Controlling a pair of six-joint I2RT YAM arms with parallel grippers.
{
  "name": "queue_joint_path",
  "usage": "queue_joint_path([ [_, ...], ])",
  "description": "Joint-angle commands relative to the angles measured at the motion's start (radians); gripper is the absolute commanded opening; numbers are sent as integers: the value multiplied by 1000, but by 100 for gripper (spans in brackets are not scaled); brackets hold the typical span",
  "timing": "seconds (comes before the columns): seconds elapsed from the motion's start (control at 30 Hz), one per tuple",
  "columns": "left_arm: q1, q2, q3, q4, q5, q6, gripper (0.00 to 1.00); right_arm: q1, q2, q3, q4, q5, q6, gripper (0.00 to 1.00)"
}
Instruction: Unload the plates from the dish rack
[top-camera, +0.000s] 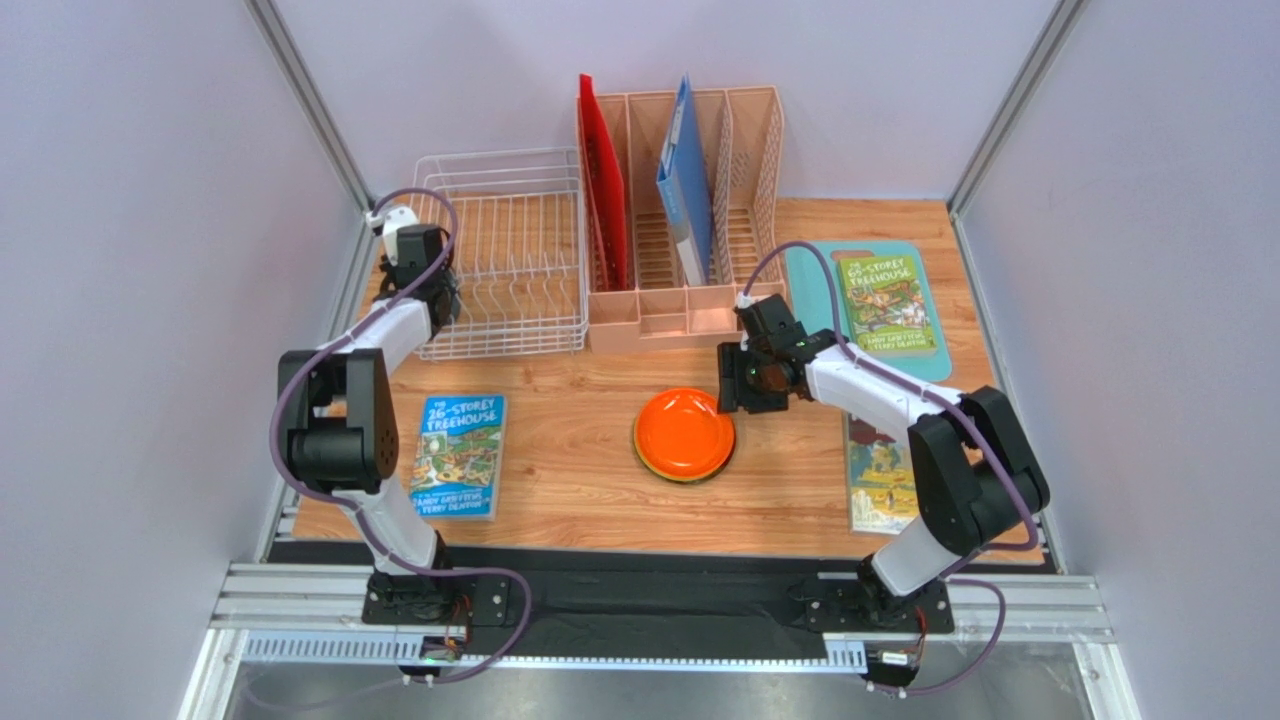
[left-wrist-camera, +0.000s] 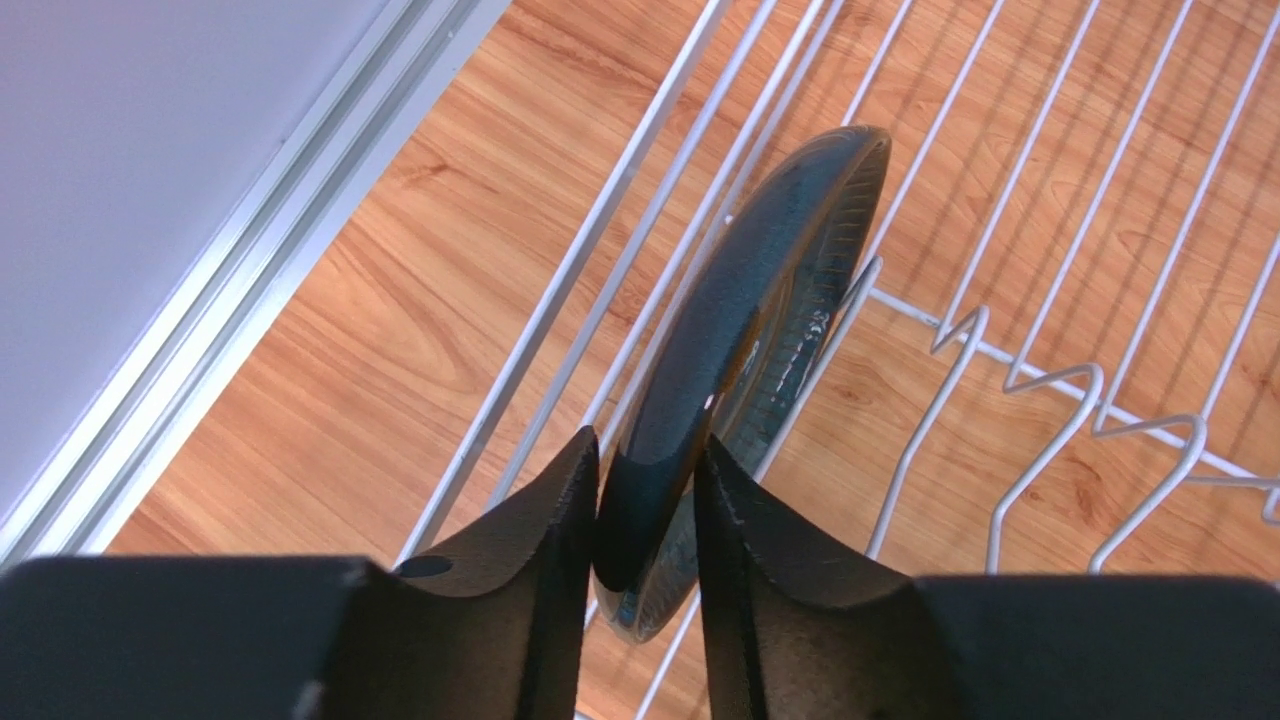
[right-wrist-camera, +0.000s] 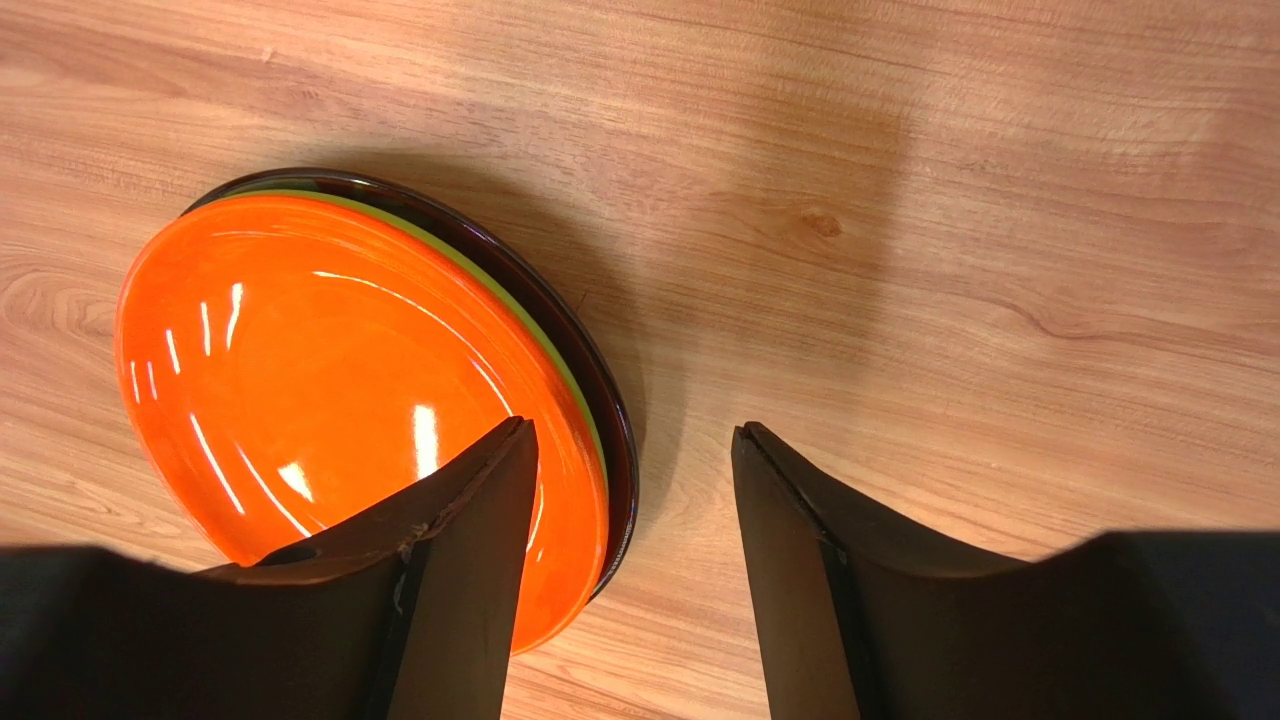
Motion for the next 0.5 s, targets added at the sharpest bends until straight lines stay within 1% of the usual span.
queue_joint_path([
  [0.0, 6, 5, -4, 56, 16, -12, 28, -6, 11, 4, 33, -8, -5, 56],
  [0.07, 6, 13, -1, 49, 20, -12, 20, -6, 12, 4, 34, -8, -5, 56],
  [0.1, 6, 16, -2, 46, 20, -14, 14, -6, 12, 4, 33, -8, -5, 56],
  [0.17, 8, 7, -13, 51, 31, -19, 7, -8, 9, 3, 33, -6, -3, 55],
  [0.2, 6, 5, -16, 55, 39, -16, 0, -6, 8, 1, 33, -8, -3, 56],
  [0.33, 6, -15, -19, 48, 50, -12, 0, -6, -1, -7, 33, -8, 1, 56],
  [0.43, 6, -48, -21, 45, 74, 12, 0, -6, -12, -16, 33, -5, 1, 56],
  [0.47, 6, -70, -21, 43, 86, 46, 0, -6, -20, -19, 34, -5, 3, 55],
])
